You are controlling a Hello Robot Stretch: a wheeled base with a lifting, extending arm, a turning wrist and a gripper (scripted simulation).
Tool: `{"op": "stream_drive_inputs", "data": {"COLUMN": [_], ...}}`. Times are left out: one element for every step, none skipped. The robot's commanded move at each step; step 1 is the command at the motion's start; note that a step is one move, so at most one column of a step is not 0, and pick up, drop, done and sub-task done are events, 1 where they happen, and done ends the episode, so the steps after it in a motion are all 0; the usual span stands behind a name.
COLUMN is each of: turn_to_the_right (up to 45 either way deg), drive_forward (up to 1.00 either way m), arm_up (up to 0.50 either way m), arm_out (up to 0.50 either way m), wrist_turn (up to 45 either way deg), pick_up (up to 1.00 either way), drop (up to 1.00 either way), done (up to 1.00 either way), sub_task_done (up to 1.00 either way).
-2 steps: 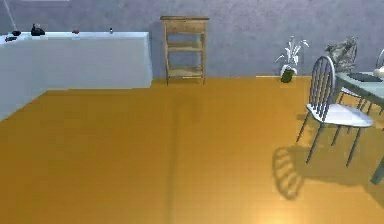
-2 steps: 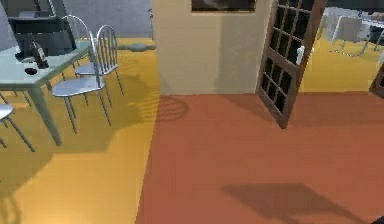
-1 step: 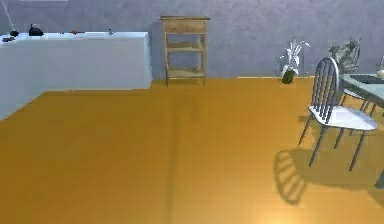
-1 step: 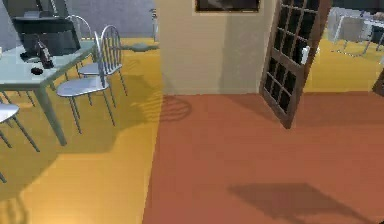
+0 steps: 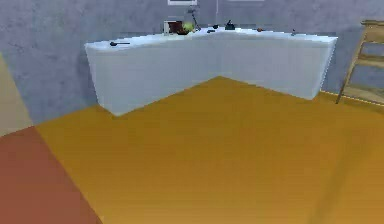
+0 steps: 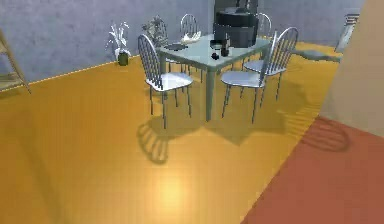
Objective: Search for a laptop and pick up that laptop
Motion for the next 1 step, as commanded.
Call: {"op": "stream_drive_inputs", "data": {"turn_to_the_right": [-30.0], "drive_forward": [0.00], "arm_up": [0.00], "arm_out": [0.00], "wrist_turn": [0.0], "pick_up": [0.00], "drop": [0.00], "done": [0.00], "sub_task_done": [0.00]}}
